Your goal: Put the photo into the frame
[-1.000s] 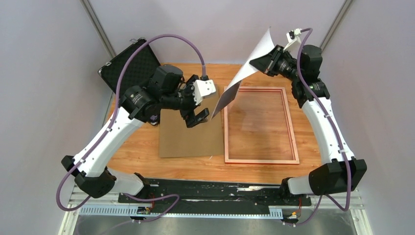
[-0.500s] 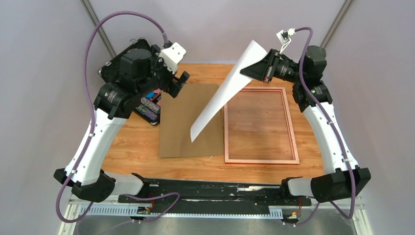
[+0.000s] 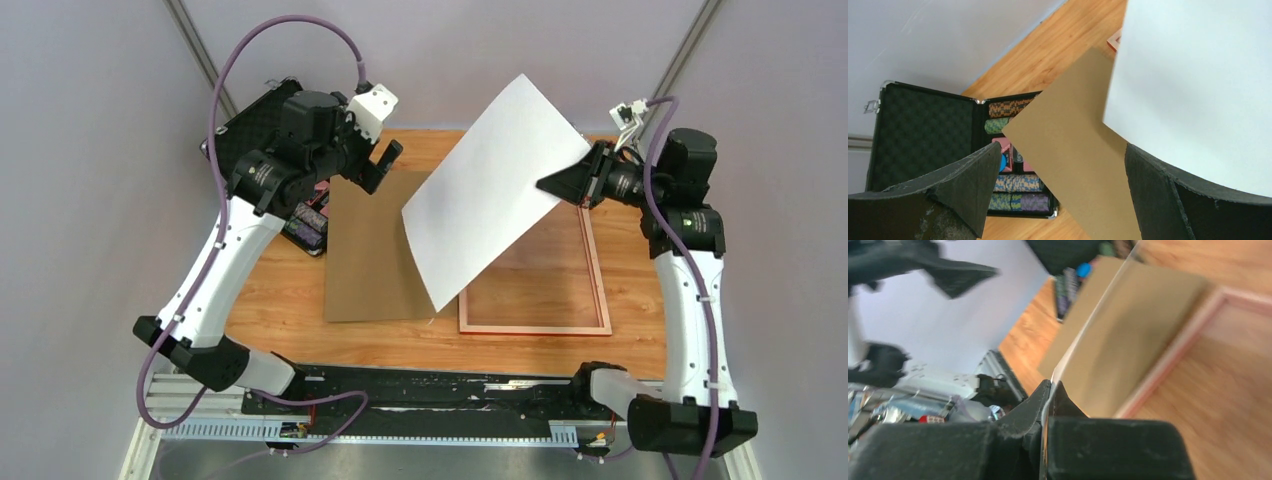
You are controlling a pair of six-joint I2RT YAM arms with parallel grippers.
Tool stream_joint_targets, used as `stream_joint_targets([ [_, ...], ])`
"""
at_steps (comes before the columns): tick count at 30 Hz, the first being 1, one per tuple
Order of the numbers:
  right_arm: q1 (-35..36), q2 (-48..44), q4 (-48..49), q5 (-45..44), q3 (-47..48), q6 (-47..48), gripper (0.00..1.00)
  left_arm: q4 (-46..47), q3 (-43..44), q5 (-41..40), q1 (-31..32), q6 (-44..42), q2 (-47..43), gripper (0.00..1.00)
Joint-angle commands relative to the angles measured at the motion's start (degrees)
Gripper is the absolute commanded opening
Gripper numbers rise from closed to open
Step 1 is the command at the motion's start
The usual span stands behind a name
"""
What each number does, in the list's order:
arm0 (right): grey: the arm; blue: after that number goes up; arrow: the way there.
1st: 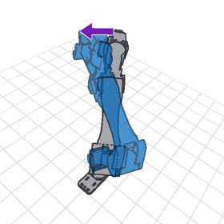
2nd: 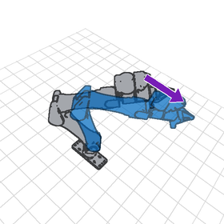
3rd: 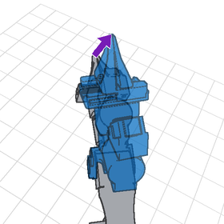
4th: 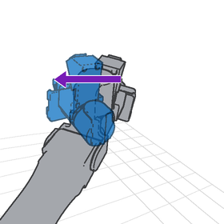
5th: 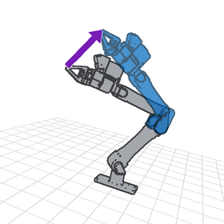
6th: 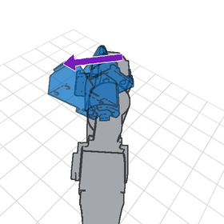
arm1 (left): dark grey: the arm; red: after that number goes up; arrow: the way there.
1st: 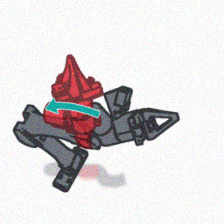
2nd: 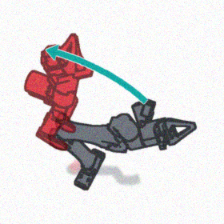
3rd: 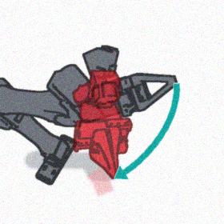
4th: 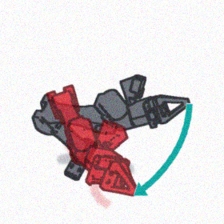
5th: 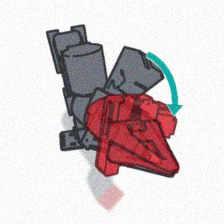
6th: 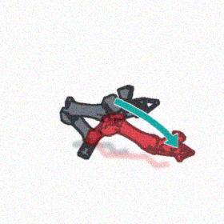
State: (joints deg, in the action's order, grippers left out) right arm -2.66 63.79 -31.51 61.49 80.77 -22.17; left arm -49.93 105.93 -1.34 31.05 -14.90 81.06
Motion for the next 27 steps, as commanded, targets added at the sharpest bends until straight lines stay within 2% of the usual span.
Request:
stream_joint_targets([
  [1, -7.22, 3.24, -19.23, -7.03, -4.86, 15.72, 0.00, 1.07, 0.70, 2.26, -0.23, 1.50, 0.43, 1.00],
  [6, -15.15, 8.42, -23.98, -12.03, -12.47, 25.17, 0.00, 2.42, -2.12, 3.48, -0.21, 1.57, 0.26, 1.00],
  [11, -19.72, 17.01, -25.69, -17.59, -14.23, 32.40, 0.00, 3.22, -3.53, 4.90, -0.28, 1.84, 0.52, 1.00],
  [20, -20.85, 35.07, -25.67, -27.69, -4.89, 36.54, 0.01, 3.68, -4.09, 7.63, -0.21, 2.36, 1.74, 1.00],
  [23, -20.74, 38.66, -25.69, -31.17, -1.49, 37.95, 0.00, 3.72, -4.44, 8.10, -0.22, 2.23, 2.34, 1.00],
  [27, -18.98, 40.93, -25.67, -35.96, 1.58, 44.43, 0.00, 3.58, -4.58, 8.18, -0.20, 1.34, 3.13, 1.00],
])
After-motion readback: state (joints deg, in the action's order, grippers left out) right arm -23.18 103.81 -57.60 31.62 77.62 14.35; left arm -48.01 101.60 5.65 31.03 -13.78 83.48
